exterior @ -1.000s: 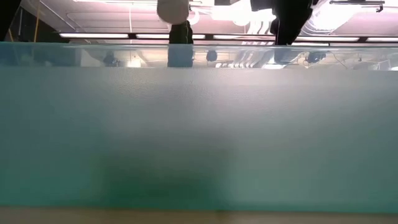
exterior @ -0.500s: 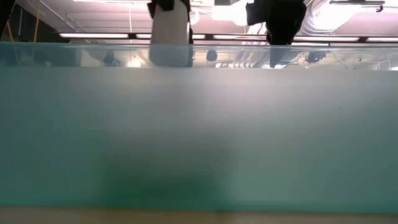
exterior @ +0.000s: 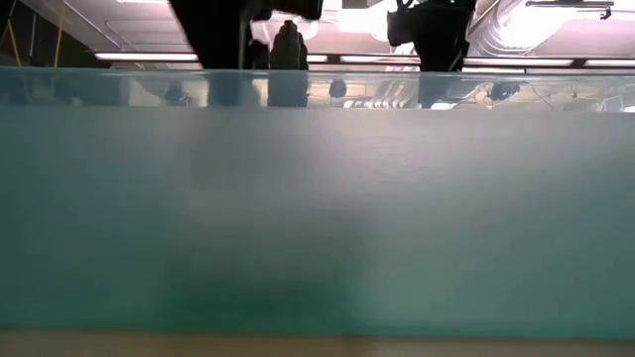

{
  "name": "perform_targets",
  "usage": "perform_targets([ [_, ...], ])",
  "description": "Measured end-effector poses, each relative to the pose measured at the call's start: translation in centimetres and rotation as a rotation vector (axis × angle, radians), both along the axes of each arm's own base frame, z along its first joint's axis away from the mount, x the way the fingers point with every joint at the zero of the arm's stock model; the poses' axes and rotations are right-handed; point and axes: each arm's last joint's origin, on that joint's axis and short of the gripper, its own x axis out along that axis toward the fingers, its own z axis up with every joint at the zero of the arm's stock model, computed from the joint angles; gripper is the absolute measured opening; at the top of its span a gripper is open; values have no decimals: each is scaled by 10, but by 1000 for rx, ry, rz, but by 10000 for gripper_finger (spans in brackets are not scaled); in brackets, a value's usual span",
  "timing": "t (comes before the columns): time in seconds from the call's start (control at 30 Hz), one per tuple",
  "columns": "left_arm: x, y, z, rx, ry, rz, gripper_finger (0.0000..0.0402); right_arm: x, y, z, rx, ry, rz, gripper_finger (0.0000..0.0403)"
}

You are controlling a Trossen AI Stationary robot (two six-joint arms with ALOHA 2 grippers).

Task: Pick and place pill bottles into a basket
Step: Put the white pill bottle into the green bin

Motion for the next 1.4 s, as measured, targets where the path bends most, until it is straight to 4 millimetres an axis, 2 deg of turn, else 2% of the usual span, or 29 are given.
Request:
perform_targets([
  [0.17, -2, -7, -10, -20, -5, 7, 191, 0, 0, 0, 3, -3, 1, 236],
  [0.4, -4, -5, -18, 5, -4, 20, 191, 0, 0, 0, 9, -5, 3, 236],
  [0.67, -9, -4, -36, 3, 22, 40, 191, 0, 1, 0, 19, -7, 6, 236],
  [0.93, -6, -6, -37, -52, -2, 13, 191, 3, 1, 1, 27, -30, 20, 236],
  [1.0, -5, -7, -37, -65, -8, 1, 219, 3, 1, 1, 26, -31, 22, 236],
  [1.13, -4, -7, -36, -62, -26, 1, 344, 3, 1, 1, 33, -34, 40, 236],
  [1.2, -4, -6, -37, -45, -28, 3, 381, 3, 1, 1, 41, -35, 44, 236],
  [1.27, -3, -6, -36, -40, -31, 3, 376, 3, 1, 1, 44, -37, 45, 236],
  [1.4, -3, -6, -36, -39, -34, -4, 334, 3, 2, 1, 45, -37, 46, 236],
])
